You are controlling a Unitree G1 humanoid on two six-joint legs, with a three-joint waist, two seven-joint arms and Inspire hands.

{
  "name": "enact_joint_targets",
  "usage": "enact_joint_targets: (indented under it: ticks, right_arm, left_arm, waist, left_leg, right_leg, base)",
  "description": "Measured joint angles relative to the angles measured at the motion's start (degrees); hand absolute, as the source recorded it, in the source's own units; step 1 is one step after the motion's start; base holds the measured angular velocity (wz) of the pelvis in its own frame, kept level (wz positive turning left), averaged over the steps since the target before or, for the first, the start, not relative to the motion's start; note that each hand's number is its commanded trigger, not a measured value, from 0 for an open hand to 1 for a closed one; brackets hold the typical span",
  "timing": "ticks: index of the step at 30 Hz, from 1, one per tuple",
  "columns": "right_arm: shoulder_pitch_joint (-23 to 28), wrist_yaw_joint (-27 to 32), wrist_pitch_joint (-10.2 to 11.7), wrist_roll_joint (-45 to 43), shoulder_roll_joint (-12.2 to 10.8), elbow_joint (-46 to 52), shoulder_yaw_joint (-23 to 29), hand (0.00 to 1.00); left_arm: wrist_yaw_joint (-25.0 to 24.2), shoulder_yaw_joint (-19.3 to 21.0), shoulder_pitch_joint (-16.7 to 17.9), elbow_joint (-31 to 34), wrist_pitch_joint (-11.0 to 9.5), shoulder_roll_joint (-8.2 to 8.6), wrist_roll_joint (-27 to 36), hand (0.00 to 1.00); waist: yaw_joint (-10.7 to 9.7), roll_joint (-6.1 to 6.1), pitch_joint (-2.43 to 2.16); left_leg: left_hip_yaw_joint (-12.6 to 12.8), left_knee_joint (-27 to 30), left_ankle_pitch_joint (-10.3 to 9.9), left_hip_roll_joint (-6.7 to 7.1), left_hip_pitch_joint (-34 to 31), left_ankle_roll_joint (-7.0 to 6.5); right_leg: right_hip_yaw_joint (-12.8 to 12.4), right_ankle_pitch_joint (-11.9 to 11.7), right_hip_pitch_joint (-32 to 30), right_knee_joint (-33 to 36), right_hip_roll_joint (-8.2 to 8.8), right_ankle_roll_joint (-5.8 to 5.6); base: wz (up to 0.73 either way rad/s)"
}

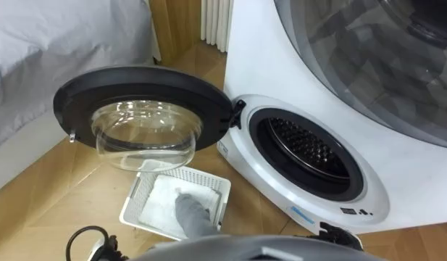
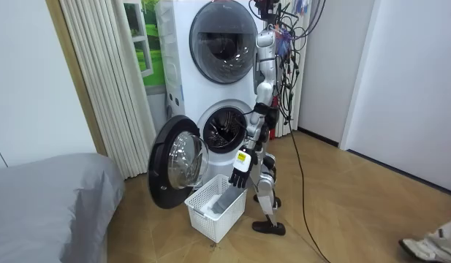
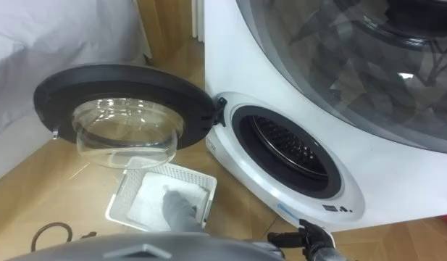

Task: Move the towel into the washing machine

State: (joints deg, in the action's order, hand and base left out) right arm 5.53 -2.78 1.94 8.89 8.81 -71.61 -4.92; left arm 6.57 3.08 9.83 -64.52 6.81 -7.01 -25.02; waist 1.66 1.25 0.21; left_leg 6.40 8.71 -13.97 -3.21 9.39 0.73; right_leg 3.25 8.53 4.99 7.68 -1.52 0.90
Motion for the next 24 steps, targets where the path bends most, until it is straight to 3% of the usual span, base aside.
enact_joint_targets:
  ticks: [13, 19, 20, 21, 24]
  right_arm:
    - [-1.8, 0.1, -0.1, 0.0, -0.1, -0.1, -0.6, 0.0]
    - [-3.7, 0.2, 0.0, -1.5, 0.0, -0.3, -1.4, 0.0]
    - [-4.7, 0.2, 0.0, -2.0, 0.0, -0.7, -2.4, 0.0]
    - [-6.0, 0.2, 0.1, -2.6, 0.0, -1.7, -2.8, 0.0]
    - [-9.0, 0.4, 0.2, -5.5, -0.3, -2.4, -2.9, 0.0]
  left_arm:
    - [0.2, -2.9, -0.9, 0.5, -0.9, -0.31, -0.3, 0.0]
    - [0.5, -4.6, -3.4, 0.4, -2.1, -0.81, -0.5, 0.0]
    - [0.5, -5.2, -4.8, 0.2, -2.3, -0.97, -0.3, 0.0]
    - [0.7, -5.7, -6.3, -0.3, -2.7, -1.1, -0.2, 0.0]
    - [2.0, -6.6, -9.9, -2.6, -5.3, -0.97, -0.1, 0.0]
  waist:
    - [-1.4, -0.19, -0.1]
    - [-1.5, -0.17, -0.09]
    - [-1.6, 0.03, 0.03]
    - [-1.9, -0.08, 0.44]
    - [-2.0, -0.67, 0.86]
  left_leg:
    - [-0.4, 0.9, 0.0, 0.03, -4.2, -0.01]
    - [-0.4, 2.0, 0.0, -0.02, -7.6, -0.02]
    - [-0.4, 2.7, 0.0, -0.02, -8.9, -0.02]
    - [-0.4, 2.8, 0.0, -0.03, -9.5, -0.03]
    - [-0.3, 4.3, 0.0, -0.01, -12.1, -0.06]
  right_leg:
    - [1.4, -0.4, -3.4, -0.1, 0.28, 0.04]
    - [1.9, -0.4, -6.8, 1.3, 0.42, 0.12]
    - [2.6, -0.5, -7.8, 1.9, 0.57, 0.19]
    - [3.4, -0.5, -8.5, 2.2, 0.68, 0.24]
    - [3.2, -0.5, -11.7, 4.4, 0.89, 0.34]
  base:
    - [0.02]
    - [0.0]
    - [0.0]
    - [0.04]
    - [-0.06]
